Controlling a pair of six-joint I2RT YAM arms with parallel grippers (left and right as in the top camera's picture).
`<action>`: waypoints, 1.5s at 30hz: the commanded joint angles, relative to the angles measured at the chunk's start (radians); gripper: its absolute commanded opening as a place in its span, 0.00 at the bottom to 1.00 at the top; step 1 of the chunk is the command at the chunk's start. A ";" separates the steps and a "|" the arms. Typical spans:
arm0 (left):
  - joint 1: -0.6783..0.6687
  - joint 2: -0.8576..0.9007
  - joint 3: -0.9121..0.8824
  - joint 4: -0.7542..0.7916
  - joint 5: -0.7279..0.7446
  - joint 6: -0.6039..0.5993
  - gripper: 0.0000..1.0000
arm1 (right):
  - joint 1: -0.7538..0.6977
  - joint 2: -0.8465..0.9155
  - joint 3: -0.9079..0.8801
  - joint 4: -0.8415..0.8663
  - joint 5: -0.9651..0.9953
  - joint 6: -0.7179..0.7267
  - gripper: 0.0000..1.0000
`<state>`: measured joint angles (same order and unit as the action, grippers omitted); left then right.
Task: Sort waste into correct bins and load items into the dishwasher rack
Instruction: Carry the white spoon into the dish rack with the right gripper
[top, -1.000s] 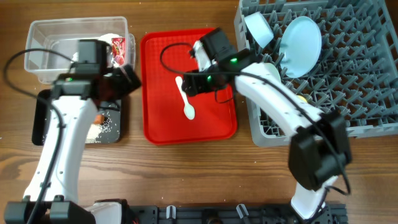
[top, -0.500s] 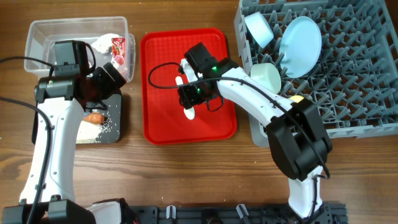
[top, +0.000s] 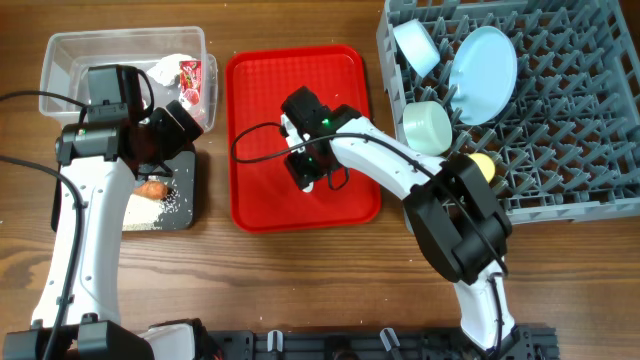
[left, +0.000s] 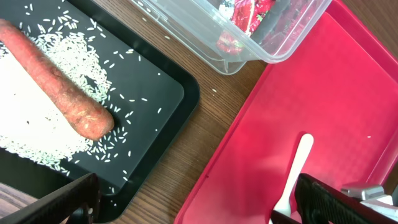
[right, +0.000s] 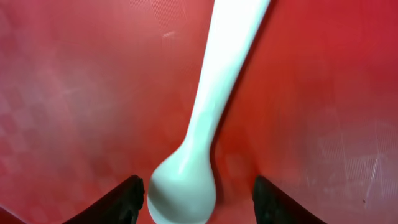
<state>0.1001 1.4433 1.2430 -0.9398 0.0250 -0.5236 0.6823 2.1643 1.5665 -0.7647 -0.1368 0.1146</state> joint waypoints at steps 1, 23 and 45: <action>0.006 -0.013 0.018 0.000 -0.003 0.019 1.00 | 0.004 0.069 -0.005 -0.035 0.077 0.047 0.51; 0.006 -0.013 0.018 0.000 -0.003 0.019 1.00 | -0.045 0.069 -0.005 -0.059 0.032 0.033 0.04; 0.006 -0.013 0.018 0.000 -0.003 0.019 1.00 | -0.388 -0.557 0.036 -0.247 0.198 0.010 0.04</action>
<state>0.1001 1.4433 1.2430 -0.9401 0.0250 -0.5240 0.3836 1.6512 1.5993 -0.9646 -0.0231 0.1497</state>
